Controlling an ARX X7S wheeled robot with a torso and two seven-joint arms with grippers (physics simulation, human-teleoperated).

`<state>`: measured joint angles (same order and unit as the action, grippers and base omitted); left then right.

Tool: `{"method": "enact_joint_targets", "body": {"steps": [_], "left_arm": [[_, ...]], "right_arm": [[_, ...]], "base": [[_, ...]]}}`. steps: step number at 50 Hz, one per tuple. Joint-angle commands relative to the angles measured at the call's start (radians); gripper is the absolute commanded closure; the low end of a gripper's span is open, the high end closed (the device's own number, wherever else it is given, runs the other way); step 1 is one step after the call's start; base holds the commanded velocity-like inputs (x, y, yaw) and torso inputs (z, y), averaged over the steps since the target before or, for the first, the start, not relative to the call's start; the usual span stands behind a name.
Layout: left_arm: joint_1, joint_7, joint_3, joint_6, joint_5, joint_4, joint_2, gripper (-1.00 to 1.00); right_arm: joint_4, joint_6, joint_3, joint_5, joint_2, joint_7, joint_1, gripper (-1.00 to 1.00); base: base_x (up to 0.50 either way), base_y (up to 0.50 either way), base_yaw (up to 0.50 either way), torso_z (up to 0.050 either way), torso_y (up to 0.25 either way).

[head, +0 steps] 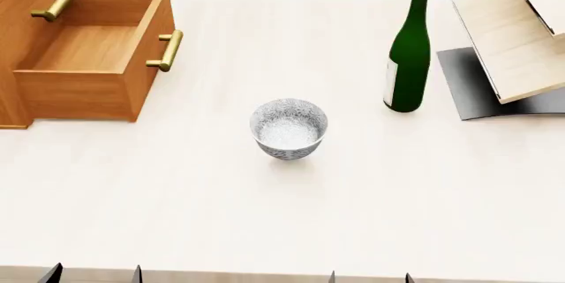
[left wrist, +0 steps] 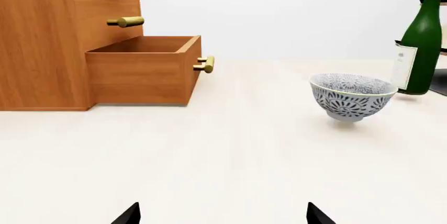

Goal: Put the bowl in the bottom drawer of the cabinet and close it.

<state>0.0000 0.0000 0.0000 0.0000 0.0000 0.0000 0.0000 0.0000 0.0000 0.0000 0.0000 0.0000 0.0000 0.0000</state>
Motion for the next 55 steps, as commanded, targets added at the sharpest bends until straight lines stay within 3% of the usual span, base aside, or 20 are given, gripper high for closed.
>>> {"method": "enact_joint_targets", "body": {"steps": [1, 15, 27, 33, 44, 55], "left_arm": [[-0.007, -0.019, 0.019, 0.013, -0.014, -0.021, -0.016, -1.0], [0.007, -0.07, 0.06, -0.017, -0.049, 0.006, -0.054, -1.0], [0.141, -0.115, 0.064, -0.096, -0.059, 0.3, -0.087, -1.0], [0.262, -0.137, 0.06, -0.073, -0.067, 0.418, -0.097, -1.0], [0.465, -0.177, 0.038, 0.098, -0.067, 0.462, -0.117, -1.0], [0.488, -0.179, 0.056, 0.208, -0.059, 0.349, -0.128, -1.0]], "right_arm": [[0.018, -0.005, -0.027, -0.023, 0.02, 0.037, 0.008, -1.0], [-0.018, 0.03, -0.063, 0.038, 0.053, 0.063, 0.004, -1.0], [-0.085, 0.083, -0.074, 0.079, 0.074, 0.077, -0.004, -1.0], [-0.278, 0.265, -0.071, 0.104, 0.098, 0.093, 0.003, -1.0], [-0.755, 0.789, -0.019, 0.232, 0.147, 0.133, 0.138, -1.0], [-0.99, 1.175, 0.106, 0.386, 0.129, 0.175, 0.38, -1.0]], "base": [[0.0, 0.0, 0.0, 0.0, 0.0], [0.0, 0.0, 0.0, 0.0, 0.0], [0.0, 0.0, 0.0, 0.0, 0.0], [0.0, 0.0, 0.0, 0.0, 0.0], [0.0, 0.0, 0.0, 0.0, 0.0], [0.0, 0.0, 0.0, 0.0, 0.0]]}}
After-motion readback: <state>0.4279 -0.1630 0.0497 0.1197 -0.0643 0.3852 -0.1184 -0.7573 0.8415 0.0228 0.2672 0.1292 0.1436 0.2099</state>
